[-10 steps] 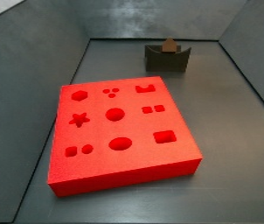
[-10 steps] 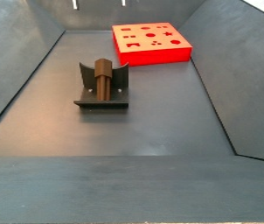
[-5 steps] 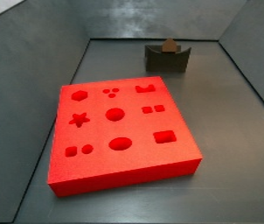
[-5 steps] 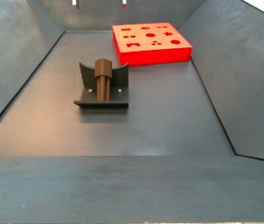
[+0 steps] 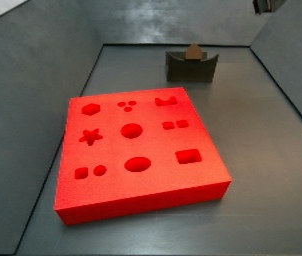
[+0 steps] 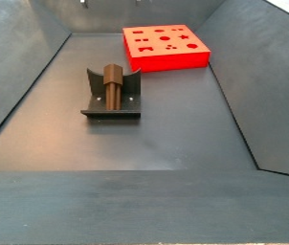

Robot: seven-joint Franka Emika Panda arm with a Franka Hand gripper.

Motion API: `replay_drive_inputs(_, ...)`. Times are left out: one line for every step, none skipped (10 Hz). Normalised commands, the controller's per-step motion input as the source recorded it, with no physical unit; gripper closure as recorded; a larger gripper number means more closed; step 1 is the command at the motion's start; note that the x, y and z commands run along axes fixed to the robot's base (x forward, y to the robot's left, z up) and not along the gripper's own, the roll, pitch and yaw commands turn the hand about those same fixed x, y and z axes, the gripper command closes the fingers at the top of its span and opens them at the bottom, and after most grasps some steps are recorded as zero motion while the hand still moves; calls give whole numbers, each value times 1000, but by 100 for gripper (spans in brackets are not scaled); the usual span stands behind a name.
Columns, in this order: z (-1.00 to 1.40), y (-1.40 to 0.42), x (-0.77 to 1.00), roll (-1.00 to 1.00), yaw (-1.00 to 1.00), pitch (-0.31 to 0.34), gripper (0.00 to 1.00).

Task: Pick up the 3 prong object. Move up. Rotate the 3 prong object. Place the 3 prong object on the fixture. Regrasp the 3 prong object. Move to above the board. Insert the 3 prong object.
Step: Regrasp the 3 prong object.

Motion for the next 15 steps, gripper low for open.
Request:
replay_drive_inputs(-30,-57,181,372,221,145,0)
replay_drive_inputs(-23,-43,188,246,231,118,0)
replay_drive_inputs(-18,-41,171,181,231,75,0)
replay_drive_inputs(-27,-50,151,172,219,47,0)
replay_drive_inputs(-33,-53,133,172,207,36,0)
replay_drive_inputs(-1000,66,50,175,85,158,0)
replay_drive_inputs(-1000,66,50,179,78,146,0)
replay_drive_inputs(-1000,57,57,171,107,123,0)
replay_drive_inputs(-1000,47,66,147,137,105,0)
replay_drive_inputs(-1000,43,76,132,149,92,0)
replay_drive_inputs(-1000,37,91,122,155,74,0)
replay_drive_inputs(-1000,30,104,113,157,60,0)
replay_drive_inputs(-1000,18,122,118,152,27,0)
replay_drive_inputs(-1000,12,129,121,146,15,0)
replay_drive_inputs(-1000,3,141,123,129,1,0)
